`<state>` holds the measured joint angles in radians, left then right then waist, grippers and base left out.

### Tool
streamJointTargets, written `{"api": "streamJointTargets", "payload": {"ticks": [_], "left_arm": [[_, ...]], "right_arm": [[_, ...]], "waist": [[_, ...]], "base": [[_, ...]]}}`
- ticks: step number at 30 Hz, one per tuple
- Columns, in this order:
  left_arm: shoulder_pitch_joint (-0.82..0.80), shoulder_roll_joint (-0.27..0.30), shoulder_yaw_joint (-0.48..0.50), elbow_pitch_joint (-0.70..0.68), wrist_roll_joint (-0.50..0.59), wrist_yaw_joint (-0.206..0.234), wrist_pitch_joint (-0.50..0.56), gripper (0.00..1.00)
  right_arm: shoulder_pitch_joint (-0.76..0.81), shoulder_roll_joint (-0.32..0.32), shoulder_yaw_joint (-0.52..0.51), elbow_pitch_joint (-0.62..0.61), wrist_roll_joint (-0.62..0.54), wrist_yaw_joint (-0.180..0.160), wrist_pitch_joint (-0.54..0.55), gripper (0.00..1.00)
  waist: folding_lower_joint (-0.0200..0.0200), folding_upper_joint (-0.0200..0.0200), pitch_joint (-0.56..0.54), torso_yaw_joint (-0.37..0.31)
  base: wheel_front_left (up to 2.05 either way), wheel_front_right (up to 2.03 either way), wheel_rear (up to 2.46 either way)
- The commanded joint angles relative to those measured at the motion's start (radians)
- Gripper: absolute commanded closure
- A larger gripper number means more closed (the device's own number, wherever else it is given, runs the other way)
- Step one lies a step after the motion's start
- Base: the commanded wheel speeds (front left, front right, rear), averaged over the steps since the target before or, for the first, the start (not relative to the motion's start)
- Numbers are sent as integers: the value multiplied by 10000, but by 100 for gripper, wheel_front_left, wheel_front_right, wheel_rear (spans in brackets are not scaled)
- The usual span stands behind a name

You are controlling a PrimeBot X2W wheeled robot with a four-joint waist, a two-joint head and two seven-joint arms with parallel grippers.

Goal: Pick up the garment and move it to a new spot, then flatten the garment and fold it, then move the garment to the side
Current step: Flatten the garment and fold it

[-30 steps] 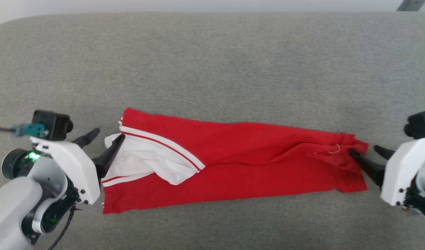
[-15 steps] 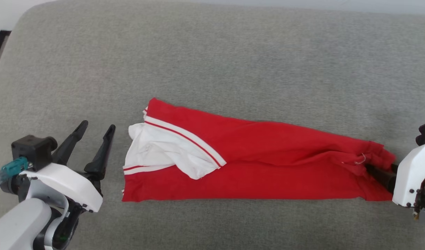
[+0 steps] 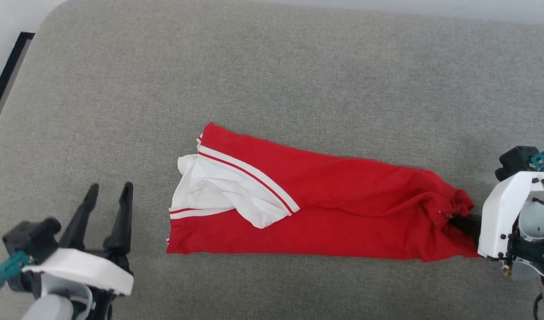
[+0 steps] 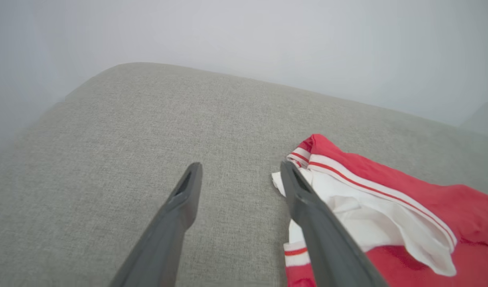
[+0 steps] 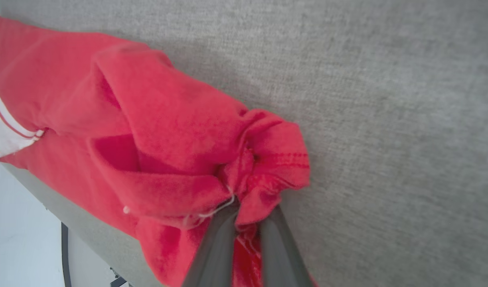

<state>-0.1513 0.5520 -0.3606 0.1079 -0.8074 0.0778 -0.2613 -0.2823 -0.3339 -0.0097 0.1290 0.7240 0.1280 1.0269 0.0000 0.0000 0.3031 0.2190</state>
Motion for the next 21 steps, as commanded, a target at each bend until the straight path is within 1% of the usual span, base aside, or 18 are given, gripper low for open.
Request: {"api": "streamJointTargets", "payload": {"ticks": [1,7,11,13,15,21], "left_arm": [[289,-304,322,63,231,-244,-42,0],[1008,-1391,1654,325,1344,-1158,-43,0],[1250,-2024,2388,342,1921,-1585,-43,0],[1370,-2324,2722,307,2183,-1733,-43,0],[1438,-2603,2987,249,2402,-1847,-42,0],[1584,-3155,3467,193,2813,-2035,-44,0]], "right_arm": [[151,46,152,52,101,49,107,100],[63,-104,-291,-377,577,48,138,100],[156,-402,-870,-468,507,48,130,100],[188,-673,-1240,-429,348,48,122,100],[191,-809,-1575,-352,292,28,197,100],[-66,-1492,-2526,79,-127,28,222,100]], "waist": [[0,0,-79,-35],[0,0,-347,-164],[0,0,-519,-220],[0,0,-590,-250],[0,0,-669,-317],[0,0,-770,-573]], "base": [[0,0,0],[0,0,0],[0,0,0],[0,0,0],[0,0,0],[0,0,0]]}}
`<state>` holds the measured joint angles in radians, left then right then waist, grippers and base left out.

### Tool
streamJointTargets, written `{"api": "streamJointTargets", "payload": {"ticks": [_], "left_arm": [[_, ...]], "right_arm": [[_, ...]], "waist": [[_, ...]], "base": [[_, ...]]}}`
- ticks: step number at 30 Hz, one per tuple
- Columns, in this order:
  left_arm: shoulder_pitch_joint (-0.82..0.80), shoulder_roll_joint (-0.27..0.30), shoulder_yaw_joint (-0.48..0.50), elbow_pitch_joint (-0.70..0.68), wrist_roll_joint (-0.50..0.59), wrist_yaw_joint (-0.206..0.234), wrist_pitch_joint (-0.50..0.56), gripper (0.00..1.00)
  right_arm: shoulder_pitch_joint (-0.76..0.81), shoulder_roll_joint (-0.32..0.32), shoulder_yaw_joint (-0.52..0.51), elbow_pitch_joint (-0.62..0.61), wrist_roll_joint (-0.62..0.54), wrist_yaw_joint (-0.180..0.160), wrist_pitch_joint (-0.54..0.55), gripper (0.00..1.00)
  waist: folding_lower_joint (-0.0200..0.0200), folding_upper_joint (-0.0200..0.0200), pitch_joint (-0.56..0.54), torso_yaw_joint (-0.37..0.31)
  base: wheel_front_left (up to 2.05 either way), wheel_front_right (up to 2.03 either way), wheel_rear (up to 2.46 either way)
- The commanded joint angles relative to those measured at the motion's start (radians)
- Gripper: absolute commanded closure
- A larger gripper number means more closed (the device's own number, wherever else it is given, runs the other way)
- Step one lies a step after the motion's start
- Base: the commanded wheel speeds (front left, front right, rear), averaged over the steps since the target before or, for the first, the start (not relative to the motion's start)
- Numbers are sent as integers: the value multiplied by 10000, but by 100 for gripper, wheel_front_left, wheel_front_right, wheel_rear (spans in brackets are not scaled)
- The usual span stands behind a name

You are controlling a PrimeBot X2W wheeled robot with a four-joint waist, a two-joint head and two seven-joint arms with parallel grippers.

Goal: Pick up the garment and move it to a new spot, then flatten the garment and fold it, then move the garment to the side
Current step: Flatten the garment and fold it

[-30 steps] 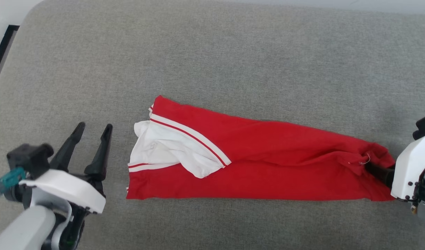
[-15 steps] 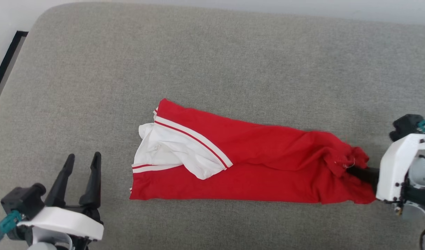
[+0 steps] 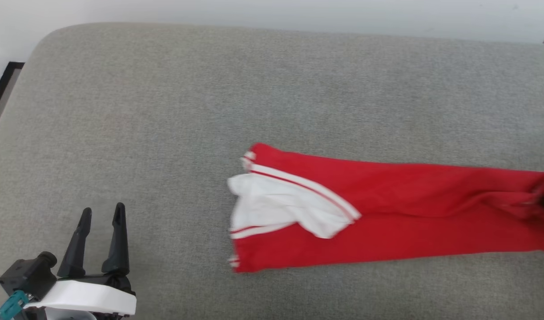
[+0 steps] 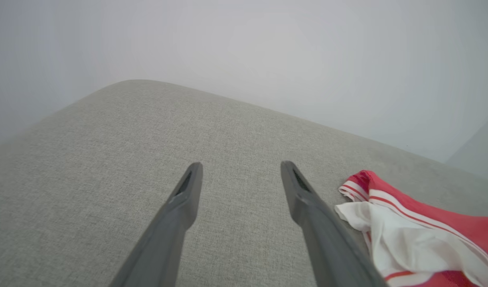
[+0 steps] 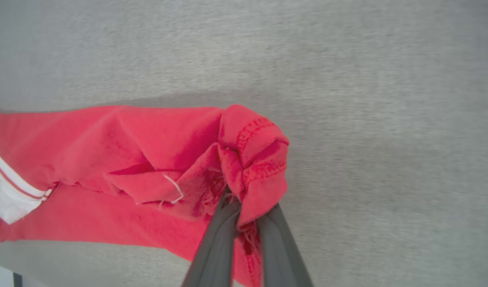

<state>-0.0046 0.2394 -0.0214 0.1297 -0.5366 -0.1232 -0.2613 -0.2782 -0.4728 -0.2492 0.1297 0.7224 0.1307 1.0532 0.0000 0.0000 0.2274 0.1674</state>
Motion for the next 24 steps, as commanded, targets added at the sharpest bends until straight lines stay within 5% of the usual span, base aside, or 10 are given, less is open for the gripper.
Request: {"api": "streamJointTargets", "payload": {"ticks": [1,9,24], "left_arm": [[117,-29,75,-26,106,-26,-44,0],[15,-234,23,-104,143,-69,-43,0],[208,-242,-106,-241,33,-75,-43,0]], "right_arm": [[-107,-104,-131,72,-112,1,-41,100],[-340,-658,-594,914,-805,1,-319,100],[374,1204,2029,-2617,14,1,524,100]], "waist": [[0,0,-13,-58],[0,0,-104,-268],[0,0,-426,184]], "base": [[0,0,0],[0,0,0],[0,0,0]]}}
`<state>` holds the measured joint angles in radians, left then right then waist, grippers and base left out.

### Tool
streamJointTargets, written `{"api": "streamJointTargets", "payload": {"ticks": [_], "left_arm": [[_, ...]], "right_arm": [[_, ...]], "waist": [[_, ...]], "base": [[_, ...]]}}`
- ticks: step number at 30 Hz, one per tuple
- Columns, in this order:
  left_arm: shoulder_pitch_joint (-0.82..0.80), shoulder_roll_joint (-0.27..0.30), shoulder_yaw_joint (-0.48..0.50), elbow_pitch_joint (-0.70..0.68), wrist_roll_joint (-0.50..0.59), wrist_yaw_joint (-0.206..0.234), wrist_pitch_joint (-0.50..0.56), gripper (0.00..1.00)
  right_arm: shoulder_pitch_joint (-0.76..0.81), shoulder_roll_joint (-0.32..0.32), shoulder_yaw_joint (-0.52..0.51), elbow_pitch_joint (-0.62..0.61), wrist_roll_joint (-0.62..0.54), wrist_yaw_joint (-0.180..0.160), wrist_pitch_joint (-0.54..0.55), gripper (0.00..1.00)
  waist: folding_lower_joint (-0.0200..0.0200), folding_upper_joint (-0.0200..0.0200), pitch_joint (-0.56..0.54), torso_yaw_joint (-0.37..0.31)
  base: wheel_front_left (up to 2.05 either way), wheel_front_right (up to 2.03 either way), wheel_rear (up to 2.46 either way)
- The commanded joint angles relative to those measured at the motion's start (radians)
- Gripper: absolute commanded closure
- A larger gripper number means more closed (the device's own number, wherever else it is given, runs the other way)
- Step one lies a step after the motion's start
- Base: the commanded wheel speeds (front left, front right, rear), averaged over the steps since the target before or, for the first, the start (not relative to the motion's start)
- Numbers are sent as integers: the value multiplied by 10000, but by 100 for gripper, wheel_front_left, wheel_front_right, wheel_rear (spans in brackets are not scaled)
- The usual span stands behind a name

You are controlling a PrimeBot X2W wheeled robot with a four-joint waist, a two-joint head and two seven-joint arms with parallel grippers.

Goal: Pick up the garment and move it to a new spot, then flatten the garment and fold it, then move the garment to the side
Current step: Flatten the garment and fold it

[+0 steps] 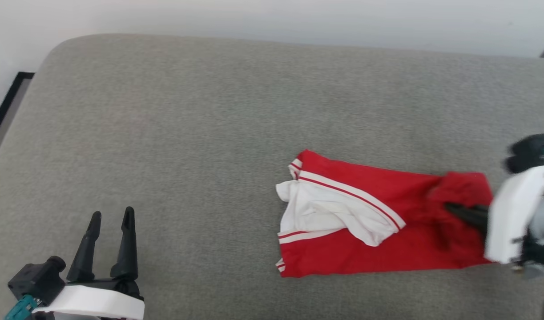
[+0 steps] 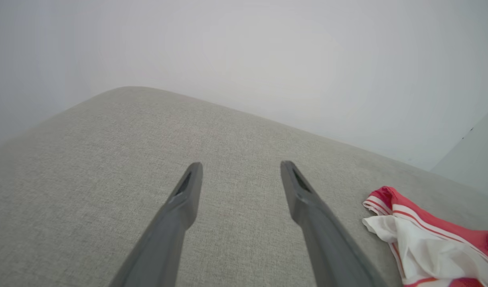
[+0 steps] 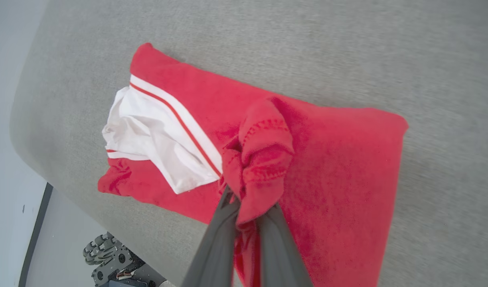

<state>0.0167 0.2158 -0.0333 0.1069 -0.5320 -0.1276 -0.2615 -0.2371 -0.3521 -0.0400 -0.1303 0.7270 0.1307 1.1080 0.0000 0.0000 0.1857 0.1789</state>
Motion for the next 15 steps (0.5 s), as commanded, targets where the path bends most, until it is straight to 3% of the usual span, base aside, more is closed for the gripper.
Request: {"api": "streamJointTargets", "payload": {"ticks": [1,12,15], "left_arm": [[-54,-33,-29,-14,-46,-31,-41,0],[-591,-8,-803,279,-240,-31,-41,0],[-674,4,-846,318,-297,-31,-41,0]], "right_arm": [[-122,141,179,-34,-23,1,-51,100],[-1212,603,2351,1516,-107,1,-1047,100],[-1459,643,2765,1978,-29,1,-1356,84]], "waist": [[0,0,-1,162],[0,0,56,1338],[0,0,77,1496]], "base": [[0,0,0],[0,0,0],[0,0,0]]}}
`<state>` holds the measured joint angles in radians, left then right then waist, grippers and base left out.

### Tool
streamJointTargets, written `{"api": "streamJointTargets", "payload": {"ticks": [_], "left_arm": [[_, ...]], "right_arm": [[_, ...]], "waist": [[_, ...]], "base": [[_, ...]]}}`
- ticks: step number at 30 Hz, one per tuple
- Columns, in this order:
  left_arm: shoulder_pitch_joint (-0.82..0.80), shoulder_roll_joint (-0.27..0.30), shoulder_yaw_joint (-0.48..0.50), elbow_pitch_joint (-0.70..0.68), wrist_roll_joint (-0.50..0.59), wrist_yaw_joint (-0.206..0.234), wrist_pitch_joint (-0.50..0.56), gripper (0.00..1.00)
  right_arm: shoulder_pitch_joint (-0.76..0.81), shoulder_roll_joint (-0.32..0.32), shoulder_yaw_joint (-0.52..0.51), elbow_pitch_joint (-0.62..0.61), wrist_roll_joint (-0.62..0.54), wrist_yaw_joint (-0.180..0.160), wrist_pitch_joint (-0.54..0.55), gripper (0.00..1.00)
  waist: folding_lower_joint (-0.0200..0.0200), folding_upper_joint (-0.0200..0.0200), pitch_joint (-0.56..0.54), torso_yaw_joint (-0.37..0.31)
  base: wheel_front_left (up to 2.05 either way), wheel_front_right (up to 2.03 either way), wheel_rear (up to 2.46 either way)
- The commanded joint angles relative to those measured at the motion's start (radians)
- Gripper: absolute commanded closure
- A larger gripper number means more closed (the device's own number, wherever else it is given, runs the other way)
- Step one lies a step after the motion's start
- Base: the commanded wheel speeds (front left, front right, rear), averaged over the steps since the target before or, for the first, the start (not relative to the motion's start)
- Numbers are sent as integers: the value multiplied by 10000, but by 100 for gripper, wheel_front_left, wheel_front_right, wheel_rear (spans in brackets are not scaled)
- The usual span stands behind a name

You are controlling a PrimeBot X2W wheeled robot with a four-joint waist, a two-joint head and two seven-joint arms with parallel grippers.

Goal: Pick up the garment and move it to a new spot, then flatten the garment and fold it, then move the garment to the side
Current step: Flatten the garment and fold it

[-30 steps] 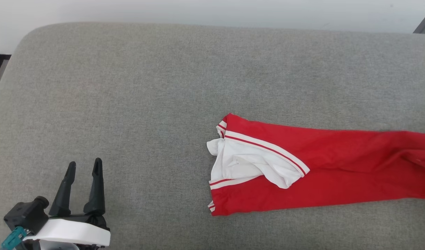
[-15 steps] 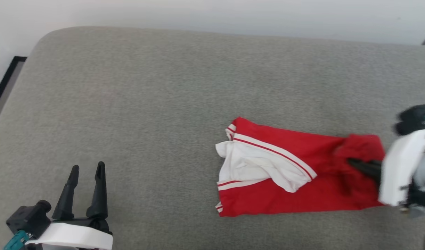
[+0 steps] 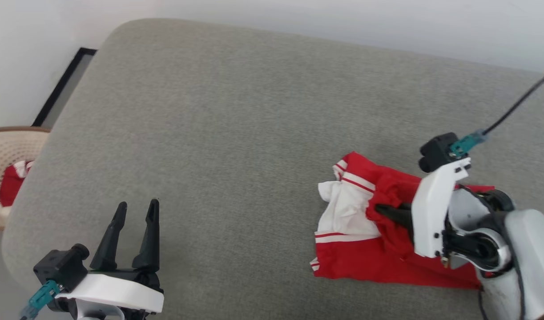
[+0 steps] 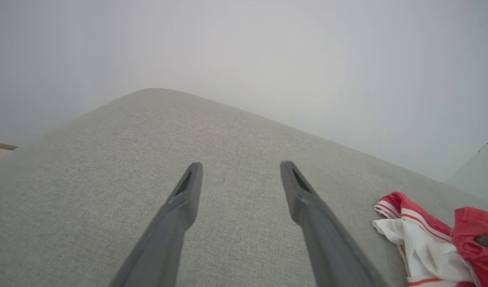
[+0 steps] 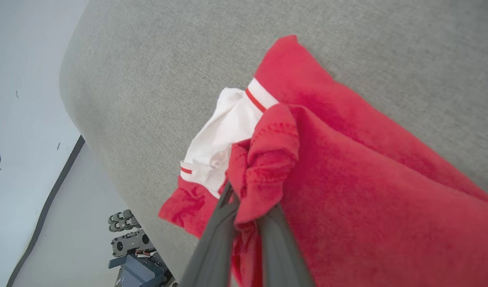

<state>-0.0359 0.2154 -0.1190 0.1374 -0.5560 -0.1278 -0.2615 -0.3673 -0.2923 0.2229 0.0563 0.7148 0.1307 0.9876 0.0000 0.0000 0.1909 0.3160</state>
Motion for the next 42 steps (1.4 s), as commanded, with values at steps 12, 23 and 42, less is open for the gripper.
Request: {"api": "streamJointTargets", "payload": {"ticks": [12,23,42], "left_arm": [[42,58,436,-132,-64,-29,-41,0],[365,232,974,-501,301,-30,-41,0],[1536,336,1407,-657,1051,-30,-42,0]], "right_arm": [[-566,-120,129,-56,693,1,-752,0],[507,-460,-1430,-1180,401,1,-2534,0],[3120,-389,-1846,-477,-995,1,-8597,0]], "waist": [[0,0,-112,-322],[0,0,-517,-1367],[0,0,-1798,-2617]], "base": [[0,0,0],[0,0,0],[0,0,0]]}}
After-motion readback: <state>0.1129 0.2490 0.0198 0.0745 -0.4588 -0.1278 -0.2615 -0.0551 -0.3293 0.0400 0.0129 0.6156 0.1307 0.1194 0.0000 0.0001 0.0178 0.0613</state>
